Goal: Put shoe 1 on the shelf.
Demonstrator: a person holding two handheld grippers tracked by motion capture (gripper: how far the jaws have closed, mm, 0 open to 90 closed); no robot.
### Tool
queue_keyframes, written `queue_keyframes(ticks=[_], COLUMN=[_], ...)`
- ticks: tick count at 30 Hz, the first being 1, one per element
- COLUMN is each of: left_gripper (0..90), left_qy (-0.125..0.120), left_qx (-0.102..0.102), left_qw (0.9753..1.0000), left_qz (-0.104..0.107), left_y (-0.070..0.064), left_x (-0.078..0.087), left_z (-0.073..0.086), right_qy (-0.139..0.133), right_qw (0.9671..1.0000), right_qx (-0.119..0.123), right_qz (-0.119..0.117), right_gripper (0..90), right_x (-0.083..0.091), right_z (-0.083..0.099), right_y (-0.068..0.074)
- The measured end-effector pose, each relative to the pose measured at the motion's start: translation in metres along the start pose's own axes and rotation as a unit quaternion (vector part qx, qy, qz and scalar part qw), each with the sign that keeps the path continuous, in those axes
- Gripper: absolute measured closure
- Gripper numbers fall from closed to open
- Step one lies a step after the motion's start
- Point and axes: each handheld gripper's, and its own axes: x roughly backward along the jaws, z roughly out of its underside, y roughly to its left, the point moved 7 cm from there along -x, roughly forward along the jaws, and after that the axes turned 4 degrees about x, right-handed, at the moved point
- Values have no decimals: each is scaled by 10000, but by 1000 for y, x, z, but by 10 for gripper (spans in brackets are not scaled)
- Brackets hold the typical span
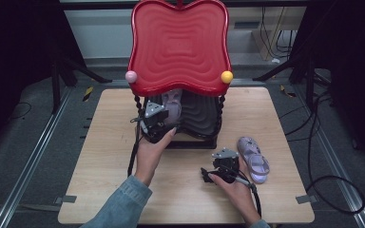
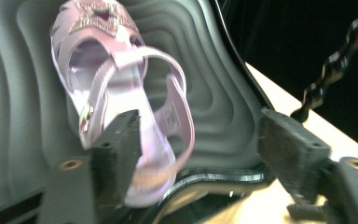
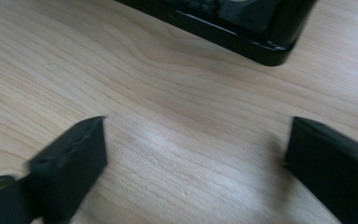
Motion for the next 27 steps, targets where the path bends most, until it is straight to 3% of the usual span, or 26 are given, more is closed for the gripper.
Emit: queue_keyframes(ticks=[3, 6, 7, 9, 12, 16, 17, 18, 19, 20, 21, 23, 24, 25, 27], left_gripper=[251, 227, 221, 206, 187, 157, 153, 147, 139, 134, 132, 132, 130, 128, 125], left_qy=[25, 36, 30, 34, 60, 156, 248, 248, 293, 293, 359, 415, 415, 475, 505], left_qx=[-131, -133, -152, -184, -194, -237, -205, -205, -180, -180, -168, -72, -72, 16, 66], left_qw=[9999, 9998, 9997, 9996, 9996, 9995, 9994, 9994, 9994, 9994, 9991, 9988, 9988, 9983, 9979], left_qz=[69, 138, 182, 215, 210, 147, 96, 96, -19, -19, -153, -242, -242, -344, -394], left_y=[-3, -4, -6, -6, -2, 7, 16, 16, 27, 27, 40, 52, 52, 65, 71], left_x=[14, 21, 29, 38, 50, 60, 65, 65, 69, 69, 72, 72, 72, 73, 73], left_z=[8, 11, 13, 16, 24, 35, 43, 43, 50, 50, 57, 66, 66, 74, 78], right_qy=[-156, -271, -369, -407, -322, -209, -170, -170, -100, -100, -10, 58, 58, 138, 163], right_qw=[9999, 9995, 9991, 9986, 9984, 9976, 9977, 9977, 9978, 9978, 9977, 9975, 9975, 9976, 9976], right_qx=[56, 94, 137, 239, 333, 409, 360, 360, 259, 259, 197, 167, 167, 90, 76], right_qz=[32, 92, 143, 223, 321, 519, 541, 541, 596, 596, 643, 685, 685, 674, 670], right_gripper=[150, 175, 219, 250, 304, 370, 383, 383, 406, 406, 428, 449, 449, 471, 481], right_x=[15, 30, 44, 58, 77, 97, 101, 101, 108, 108, 113, 117, 117, 121, 122], right_z=[-9, -17, -24, -29, -34, -36, -35, -35, -34, -34, -32, -30, -30, -28, -27], right_y=[2, 2, 1, -3, -13, -38, -45, -45, -59, -59, -71, -82, -82, -91, -94])
